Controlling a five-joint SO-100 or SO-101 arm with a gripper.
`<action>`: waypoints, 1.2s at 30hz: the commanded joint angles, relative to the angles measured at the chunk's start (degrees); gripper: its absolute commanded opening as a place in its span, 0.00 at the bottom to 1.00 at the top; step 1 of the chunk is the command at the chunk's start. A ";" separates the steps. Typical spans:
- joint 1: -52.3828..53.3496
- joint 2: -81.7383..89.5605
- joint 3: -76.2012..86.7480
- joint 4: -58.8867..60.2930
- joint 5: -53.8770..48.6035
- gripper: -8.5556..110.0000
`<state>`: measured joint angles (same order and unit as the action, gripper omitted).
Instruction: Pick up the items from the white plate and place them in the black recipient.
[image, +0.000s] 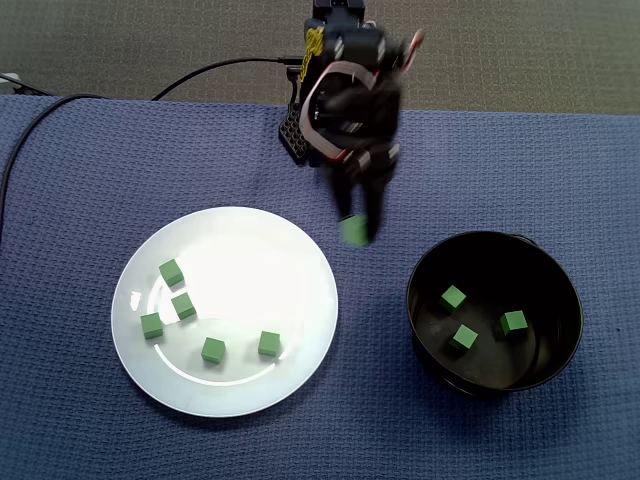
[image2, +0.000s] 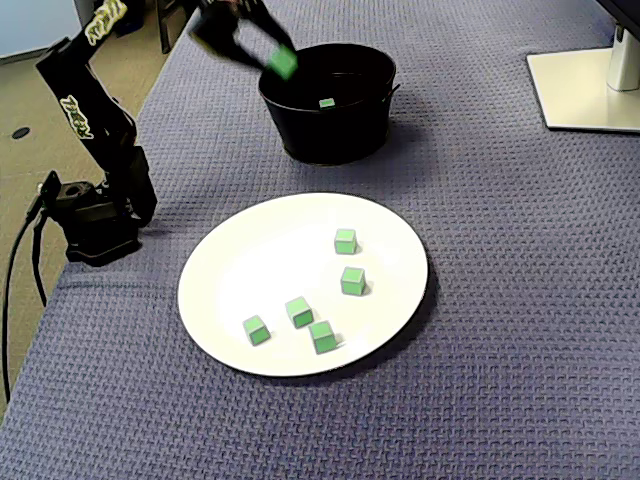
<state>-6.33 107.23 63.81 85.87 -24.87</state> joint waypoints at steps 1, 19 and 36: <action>-10.55 0.18 -10.81 -0.70 3.52 0.07; -29.09 -43.07 -20.30 -0.53 -2.72 0.07; -23.91 -29.79 -22.68 7.47 3.52 0.35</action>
<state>-35.51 66.27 43.24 91.32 -26.37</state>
